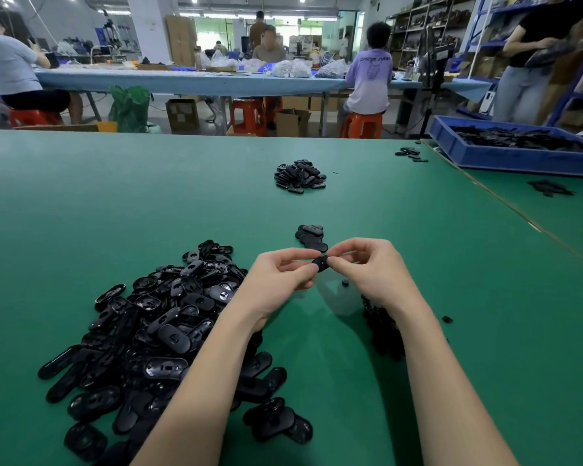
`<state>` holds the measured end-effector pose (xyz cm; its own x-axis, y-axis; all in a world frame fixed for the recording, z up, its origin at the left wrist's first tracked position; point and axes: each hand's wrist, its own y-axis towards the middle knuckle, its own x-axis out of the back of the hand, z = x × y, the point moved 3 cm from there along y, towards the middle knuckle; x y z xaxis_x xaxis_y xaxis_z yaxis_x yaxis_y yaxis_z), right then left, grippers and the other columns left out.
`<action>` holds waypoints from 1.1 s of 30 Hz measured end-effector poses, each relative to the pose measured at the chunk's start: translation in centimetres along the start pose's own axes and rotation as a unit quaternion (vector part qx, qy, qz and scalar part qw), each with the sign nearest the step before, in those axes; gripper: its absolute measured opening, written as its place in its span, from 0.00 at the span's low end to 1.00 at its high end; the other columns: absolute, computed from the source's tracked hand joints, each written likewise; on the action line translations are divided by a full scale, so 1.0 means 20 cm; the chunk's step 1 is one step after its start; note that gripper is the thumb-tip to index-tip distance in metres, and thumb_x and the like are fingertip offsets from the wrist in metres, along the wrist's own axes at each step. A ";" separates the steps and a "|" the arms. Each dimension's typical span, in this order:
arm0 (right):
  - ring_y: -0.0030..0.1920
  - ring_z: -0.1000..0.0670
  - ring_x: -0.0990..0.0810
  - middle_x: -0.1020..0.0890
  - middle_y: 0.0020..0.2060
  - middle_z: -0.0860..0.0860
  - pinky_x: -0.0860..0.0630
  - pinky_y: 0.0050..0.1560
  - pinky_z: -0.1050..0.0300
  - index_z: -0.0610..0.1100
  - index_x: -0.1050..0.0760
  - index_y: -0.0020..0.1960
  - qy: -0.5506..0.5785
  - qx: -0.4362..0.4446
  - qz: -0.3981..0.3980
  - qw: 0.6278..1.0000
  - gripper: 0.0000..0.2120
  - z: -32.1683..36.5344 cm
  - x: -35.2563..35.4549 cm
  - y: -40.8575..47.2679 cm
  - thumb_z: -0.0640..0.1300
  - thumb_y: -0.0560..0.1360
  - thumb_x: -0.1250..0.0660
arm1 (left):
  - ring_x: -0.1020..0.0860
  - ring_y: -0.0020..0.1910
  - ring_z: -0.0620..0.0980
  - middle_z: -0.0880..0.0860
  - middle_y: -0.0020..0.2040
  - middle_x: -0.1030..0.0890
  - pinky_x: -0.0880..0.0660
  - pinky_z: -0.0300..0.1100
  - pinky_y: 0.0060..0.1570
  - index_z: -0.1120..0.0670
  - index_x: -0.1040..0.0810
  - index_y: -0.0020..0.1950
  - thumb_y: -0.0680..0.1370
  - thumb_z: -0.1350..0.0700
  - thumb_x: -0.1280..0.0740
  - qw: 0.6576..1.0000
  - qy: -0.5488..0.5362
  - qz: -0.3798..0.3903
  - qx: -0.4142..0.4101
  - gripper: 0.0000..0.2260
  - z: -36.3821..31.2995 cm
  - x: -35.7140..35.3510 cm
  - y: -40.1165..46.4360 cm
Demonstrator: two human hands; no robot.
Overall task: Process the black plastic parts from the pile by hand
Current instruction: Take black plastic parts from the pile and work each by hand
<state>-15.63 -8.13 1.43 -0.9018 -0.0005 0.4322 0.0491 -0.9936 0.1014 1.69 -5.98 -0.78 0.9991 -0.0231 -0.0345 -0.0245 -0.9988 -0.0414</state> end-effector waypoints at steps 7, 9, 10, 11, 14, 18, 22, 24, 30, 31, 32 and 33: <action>0.28 0.65 0.25 0.17 0.33 0.57 0.33 0.31 0.74 0.52 0.15 0.43 -0.049 0.010 0.011 0.999 0.03 0.01 0.00 0.00 0.46 0.75 0.25 | 0.14 0.48 0.51 0.56 0.50 0.13 0.20 0.34 0.49 0.59 0.16 0.56 0.79 0.67 0.32 0.999 -0.045 0.009 -0.010 0.09 -0.02 0.00 -0.02; 0.28 0.64 0.25 0.17 0.32 0.56 0.32 0.31 0.73 0.53 0.15 0.42 -0.048 0.004 0.018 0.999 0.04 0.01 0.00 0.00 0.46 0.75 0.26 | 0.14 0.49 0.50 0.55 0.49 0.13 0.21 0.33 0.48 0.59 0.16 0.56 0.79 0.67 0.32 0.999 -0.039 0.010 -0.012 0.09 -0.03 0.00 -0.02; 0.28 0.63 0.25 0.18 0.31 0.56 0.31 0.32 0.72 0.53 0.15 0.42 -0.049 0.001 0.020 0.999 0.04 0.01 0.00 0.00 0.45 0.75 0.26 | 0.14 0.49 0.50 0.54 0.49 0.13 0.21 0.32 0.48 0.59 0.16 0.56 0.79 0.67 0.32 0.999 -0.036 0.012 -0.011 0.09 -0.03 0.00 -0.02; 0.29 0.62 0.24 0.18 0.30 0.57 0.30 0.33 0.70 0.53 0.15 0.42 -0.048 -0.002 0.022 0.999 0.04 0.01 0.00 0.00 0.45 0.75 0.26 | 0.14 0.49 0.50 0.55 0.49 0.13 0.21 0.33 0.48 0.59 0.16 0.56 0.79 0.66 0.32 0.999 -0.034 0.013 -0.010 0.09 -0.03 -0.01 -0.02; 0.29 0.61 0.24 0.19 0.28 0.58 0.30 0.33 0.69 0.53 0.16 0.41 -0.043 -0.009 0.025 0.999 0.04 0.02 0.00 -0.01 0.46 0.75 0.25 | 0.14 0.48 0.50 0.56 0.48 0.13 0.21 0.33 0.48 0.59 0.16 0.55 0.79 0.66 0.32 0.999 -0.034 0.008 -0.012 0.08 -0.04 0.00 -0.02; 0.33 0.57 0.20 0.17 0.30 0.60 0.26 0.40 0.59 0.55 0.16 0.42 -0.054 -0.027 -0.001 0.998 0.02 0.01 0.00 0.00 0.50 0.71 0.23 | 0.16 0.44 0.49 0.57 0.46 0.13 0.20 0.34 0.48 0.59 0.16 0.52 0.79 0.67 0.32 1.000 -0.023 -0.006 -0.015 0.07 -0.03 0.00 -0.02; 0.37 0.56 0.17 0.16 0.31 0.62 0.22 0.45 0.56 0.57 0.17 0.43 -0.071 -0.040 -0.018 0.997 0.05 0.02 -0.02 0.00 0.53 0.69 0.22 | 0.17 0.41 0.47 0.57 0.44 0.14 0.20 0.33 0.47 0.59 0.17 0.51 0.80 0.67 0.33 1.000 -0.016 -0.016 -0.011 0.07 -0.03 0.01 -0.02; 0.38 0.56 0.17 0.16 0.33 0.60 0.22 0.46 0.56 0.58 0.17 0.43 -0.064 -0.045 -0.018 0.997 0.07 0.01 -0.02 0.00 0.55 0.68 0.21 | 0.17 0.39 0.46 0.58 0.44 0.14 0.20 0.33 0.45 0.59 0.17 0.51 0.80 0.67 0.34 1.000 -0.021 -0.019 -0.008 0.07 -0.03 0.02 -0.02; 0.29 0.61 0.25 0.17 0.30 0.58 0.30 0.38 0.60 0.51 0.15 0.41 0.053 -0.085 0.037 0.994 0.08 -0.02 -0.03 -0.01 0.53 0.68 0.19 | 0.18 0.39 0.45 0.56 0.44 0.15 0.20 0.33 0.46 0.58 0.17 0.53 0.81 0.69 0.37 0.999 -0.033 -0.013 0.014 0.11 -0.04 0.01 -0.02; 0.27 0.63 0.26 0.17 0.30 0.58 0.31 0.38 0.60 0.50 0.15 0.41 0.057 -0.087 0.040 0.994 0.08 -0.02 -0.03 -0.01 0.53 0.68 0.19 | 0.18 0.39 0.46 0.56 0.44 0.15 0.20 0.33 0.47 0.58 0.17 0.52 0.80 0.69 0.37 0.999 -0.033 -0.011 0.016 0.11 -0.04 0.01 -0.02; 0.27 0.64 0.26 0.16 0.30 0.58 0.31 0.38 0.60 0.50 0.14 0.41 0.058 -0.086 0.041 0.994 0.09 -0.02 -0.04 -0.01 0.53 0.68 0.19 | 0.19 0.40 0.47 0.57 0.44 0.15 0.20 0.33 0.47 0.58 0.17 0.51 0.80 0.69 0.36 0.999 -0.030 -0.010 0.018 0.10 -0.03 0.00 -0.02; 0.28 0.64 0.25 0.15 0.31 0.57 0.31 0.38 0.60 0.50 0.14 0.41 0.057 -0.084 0.041 0.994 0.09 -0.02 -0.04 -0.02 0.53 0.68 0.19 | 0.20 0.40 0.48 0.57 0.45 0.15 0.20 0.34 0.47 0.59 0.17 0.51 0.79 0.69 0.34 1.000 -0.021 -0.012 0.018 0.08 -0.03 0.00 -0.02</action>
<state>-15.06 -7.86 0.61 -0.9407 -0.0854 0.3283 0.0606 -0.9945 -0.0849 1.76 -5.51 -0.07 0.9972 0.0037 -0.0748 -0.0022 -0.9969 -0.0791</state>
